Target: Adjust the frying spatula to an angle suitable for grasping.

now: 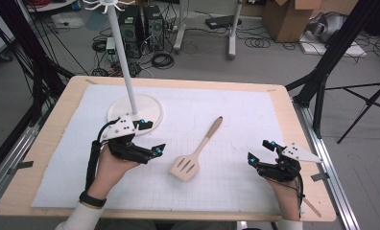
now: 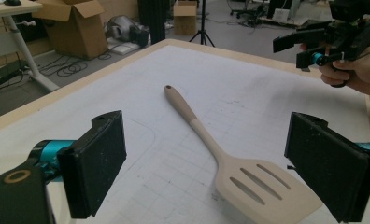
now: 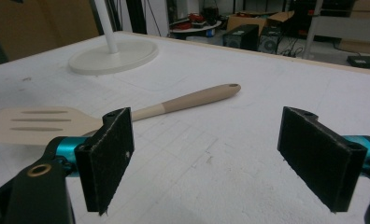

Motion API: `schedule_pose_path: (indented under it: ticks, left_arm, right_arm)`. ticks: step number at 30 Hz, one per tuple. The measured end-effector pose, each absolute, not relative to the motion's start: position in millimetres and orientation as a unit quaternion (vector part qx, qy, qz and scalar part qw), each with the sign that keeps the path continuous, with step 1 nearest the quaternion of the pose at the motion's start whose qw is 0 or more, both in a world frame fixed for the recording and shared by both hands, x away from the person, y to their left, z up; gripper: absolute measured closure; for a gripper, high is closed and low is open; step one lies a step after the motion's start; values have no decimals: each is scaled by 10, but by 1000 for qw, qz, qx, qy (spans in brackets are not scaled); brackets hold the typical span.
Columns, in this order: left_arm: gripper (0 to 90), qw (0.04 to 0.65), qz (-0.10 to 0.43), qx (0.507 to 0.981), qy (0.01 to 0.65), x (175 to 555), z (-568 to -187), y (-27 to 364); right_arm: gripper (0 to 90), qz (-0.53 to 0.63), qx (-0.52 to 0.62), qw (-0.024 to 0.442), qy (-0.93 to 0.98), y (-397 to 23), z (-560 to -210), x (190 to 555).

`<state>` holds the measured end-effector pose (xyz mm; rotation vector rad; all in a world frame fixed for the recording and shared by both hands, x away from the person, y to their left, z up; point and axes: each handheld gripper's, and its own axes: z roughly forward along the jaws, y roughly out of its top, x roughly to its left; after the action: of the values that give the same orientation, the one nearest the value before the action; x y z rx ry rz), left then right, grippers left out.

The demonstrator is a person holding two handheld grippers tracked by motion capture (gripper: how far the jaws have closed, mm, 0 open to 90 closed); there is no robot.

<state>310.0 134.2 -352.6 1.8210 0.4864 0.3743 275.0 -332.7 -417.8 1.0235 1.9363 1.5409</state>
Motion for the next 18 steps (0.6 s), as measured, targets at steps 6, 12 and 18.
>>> schedule_pose_path:
  ticks: [6,12,18]
  left_arm:
    - [130,564,154,783,213,3187,-3553,1157]
    - [136,556,146,787,225,3275,-3568,1030]
    - [143,548,136,789,243,3372,-3583,890]
  right_arm:
    - [175,560,372,231,703,-3333,-4179,2753]
    - [175,558,374,230,704,-3338,-4182,2760]
    - [175,559,374,230,703,-3338,-4182,2766]
